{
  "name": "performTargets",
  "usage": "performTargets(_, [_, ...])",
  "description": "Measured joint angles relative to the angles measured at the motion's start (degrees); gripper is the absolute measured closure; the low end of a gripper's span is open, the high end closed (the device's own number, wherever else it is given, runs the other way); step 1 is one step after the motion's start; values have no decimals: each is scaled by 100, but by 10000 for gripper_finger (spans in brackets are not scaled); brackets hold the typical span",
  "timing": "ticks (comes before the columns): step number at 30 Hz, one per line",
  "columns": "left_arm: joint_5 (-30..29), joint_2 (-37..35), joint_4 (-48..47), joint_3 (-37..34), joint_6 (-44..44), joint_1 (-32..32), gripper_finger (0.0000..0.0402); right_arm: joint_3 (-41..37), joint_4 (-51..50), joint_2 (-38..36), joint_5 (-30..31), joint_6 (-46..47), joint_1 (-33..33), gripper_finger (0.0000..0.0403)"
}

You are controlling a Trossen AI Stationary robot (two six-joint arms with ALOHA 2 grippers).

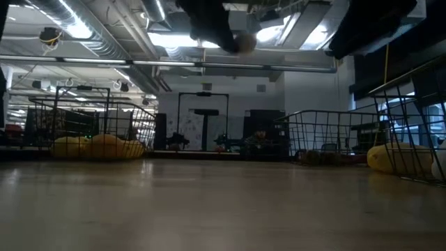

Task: Sort produce into baskets
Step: Put the white garlic into the bottom wire basket

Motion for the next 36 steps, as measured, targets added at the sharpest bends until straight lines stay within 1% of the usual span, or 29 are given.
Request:
performTargets(8, [-2,-30,202,0,-5,-971,360,0,919,0,132,-904,0,158])
performTargets(16, [-11,-7,460,0,-26,-1573,359,0,1784,0,168,-1721,0,158])
performTargets(25, [-12,198,636,2,13,-1932,359,0,2857,0,166,-2726,-1,158])
performTargets(27, [-15,276,808,2,27,-1975,359,0,3065,0,164,-2935,-1,158])
performTargets(31, [-13,415,866,2,78,-2039,359,-3,3313,0,-153,-3283,-1,158])
performTargets(36, [-1,502,967,3,109,-2053,359,-7,3362,2,-153,-3292,-45,158])
